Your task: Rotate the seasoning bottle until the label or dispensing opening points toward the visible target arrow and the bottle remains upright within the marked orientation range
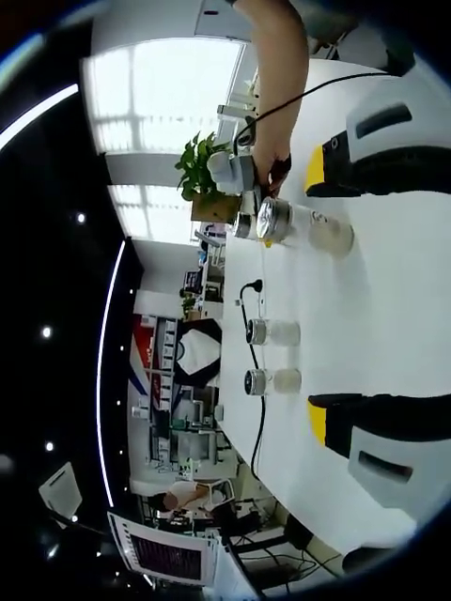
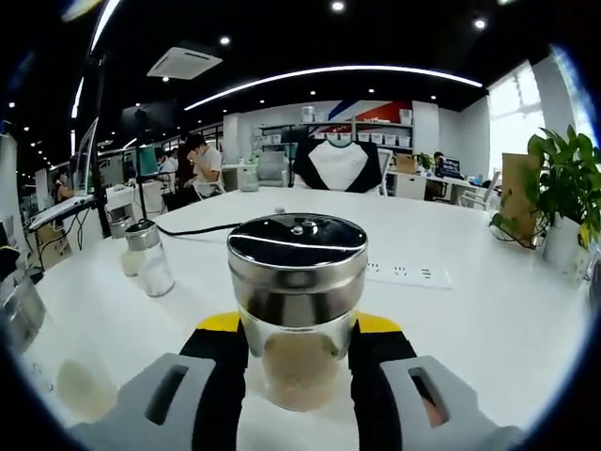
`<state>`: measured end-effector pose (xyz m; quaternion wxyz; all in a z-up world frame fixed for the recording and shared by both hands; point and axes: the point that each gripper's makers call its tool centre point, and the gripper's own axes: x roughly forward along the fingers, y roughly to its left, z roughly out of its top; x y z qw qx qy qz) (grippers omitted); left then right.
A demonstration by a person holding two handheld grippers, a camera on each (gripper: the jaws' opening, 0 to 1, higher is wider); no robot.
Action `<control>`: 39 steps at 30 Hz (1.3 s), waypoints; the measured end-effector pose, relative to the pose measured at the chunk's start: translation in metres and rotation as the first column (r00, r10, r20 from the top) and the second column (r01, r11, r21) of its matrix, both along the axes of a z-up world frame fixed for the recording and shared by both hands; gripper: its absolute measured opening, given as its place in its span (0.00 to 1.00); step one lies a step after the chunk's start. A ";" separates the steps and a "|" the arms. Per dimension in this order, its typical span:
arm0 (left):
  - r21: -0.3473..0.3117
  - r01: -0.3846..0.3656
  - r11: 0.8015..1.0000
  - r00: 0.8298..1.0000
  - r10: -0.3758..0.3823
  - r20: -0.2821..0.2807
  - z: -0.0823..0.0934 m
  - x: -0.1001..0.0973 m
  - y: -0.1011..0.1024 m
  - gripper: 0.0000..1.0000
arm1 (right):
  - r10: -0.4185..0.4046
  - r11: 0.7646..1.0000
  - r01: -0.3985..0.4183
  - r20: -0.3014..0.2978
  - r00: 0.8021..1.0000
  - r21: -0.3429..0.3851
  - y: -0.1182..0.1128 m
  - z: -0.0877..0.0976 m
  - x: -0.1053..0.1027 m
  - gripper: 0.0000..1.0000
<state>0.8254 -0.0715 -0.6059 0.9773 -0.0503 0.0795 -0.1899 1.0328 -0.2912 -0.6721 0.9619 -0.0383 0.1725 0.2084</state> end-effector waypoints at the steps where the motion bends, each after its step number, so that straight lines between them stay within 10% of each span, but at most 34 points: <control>1: 0.000 0.000 1.000 1.000 0.000 0.000 0.000 0.000 0.000 0.91 | 0.001 1.000 -0.001 0.000 1.000 0.000 0.000 0.000 -0.002 0.41; 39: -0.005 0.011 1.000 1.000 -0.011 -0.002 0.000 0.000 -0.004 0.92 | 0.081 0.996 -0.081 -0.007 0.997 0.022 0.004 0.000 -0.082 0.41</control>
